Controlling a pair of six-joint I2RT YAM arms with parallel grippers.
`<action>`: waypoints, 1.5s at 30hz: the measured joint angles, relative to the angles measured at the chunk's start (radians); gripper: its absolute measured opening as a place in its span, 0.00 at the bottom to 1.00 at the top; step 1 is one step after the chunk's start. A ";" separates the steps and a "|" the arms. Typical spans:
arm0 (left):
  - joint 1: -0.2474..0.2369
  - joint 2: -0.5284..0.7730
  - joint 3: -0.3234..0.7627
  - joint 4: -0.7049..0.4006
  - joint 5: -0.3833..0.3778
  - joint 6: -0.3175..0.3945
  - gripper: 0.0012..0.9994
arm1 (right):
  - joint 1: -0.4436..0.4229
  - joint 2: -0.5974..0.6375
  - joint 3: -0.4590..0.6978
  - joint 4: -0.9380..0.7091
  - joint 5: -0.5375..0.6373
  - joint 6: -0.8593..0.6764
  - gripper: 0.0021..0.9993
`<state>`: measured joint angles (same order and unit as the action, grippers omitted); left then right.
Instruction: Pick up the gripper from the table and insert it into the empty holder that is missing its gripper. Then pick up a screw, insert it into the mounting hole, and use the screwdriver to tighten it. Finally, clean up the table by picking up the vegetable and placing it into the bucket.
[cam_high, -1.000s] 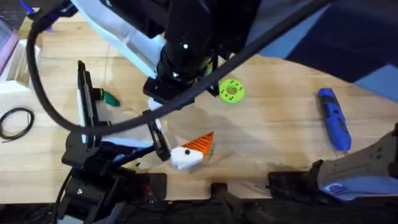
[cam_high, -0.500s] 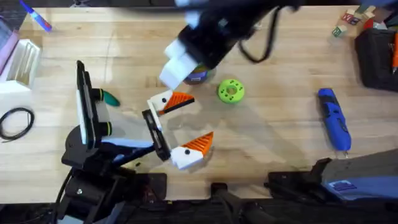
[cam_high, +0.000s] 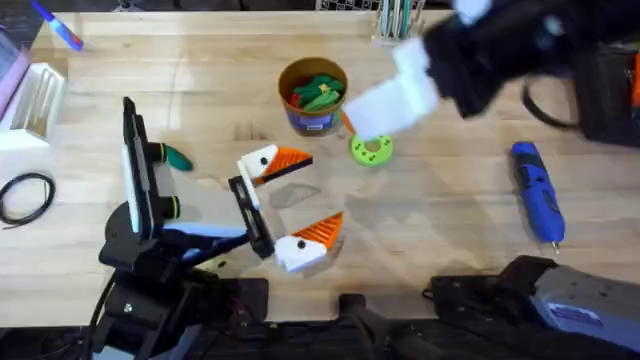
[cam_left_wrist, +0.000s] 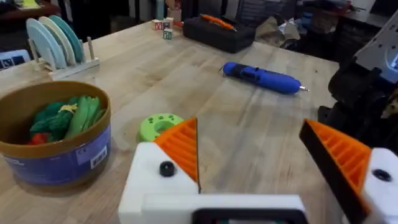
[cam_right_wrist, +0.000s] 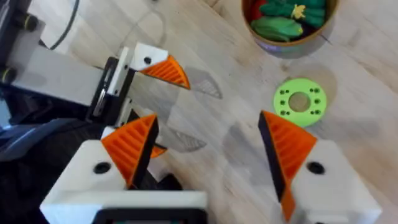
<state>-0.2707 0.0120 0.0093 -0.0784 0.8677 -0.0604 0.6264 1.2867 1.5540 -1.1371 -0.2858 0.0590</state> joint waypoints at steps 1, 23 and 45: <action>0.000 0.000 0.000 0.000 0.000 0.000 0.98 | -0.004 -0.048 -0.045 0.022 -0.002 0.011 0.98; 0.000 0.000 0.000 0.000 0.000 0.004 0.00 | -0.008 -0.580 -0.665 0.226 -0.074 0.016 0.99; 0.000 0.000 0.000 0.000 0.000 0.004 0.00 | -0.556 -0.164 -0.665 0.225 0.393 -0.029 0.99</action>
<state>-0.2707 0.0120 0.0093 -0.0780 0.8675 -0.0566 0.0707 1.1223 0.8890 -0.9119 0.1074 0.0300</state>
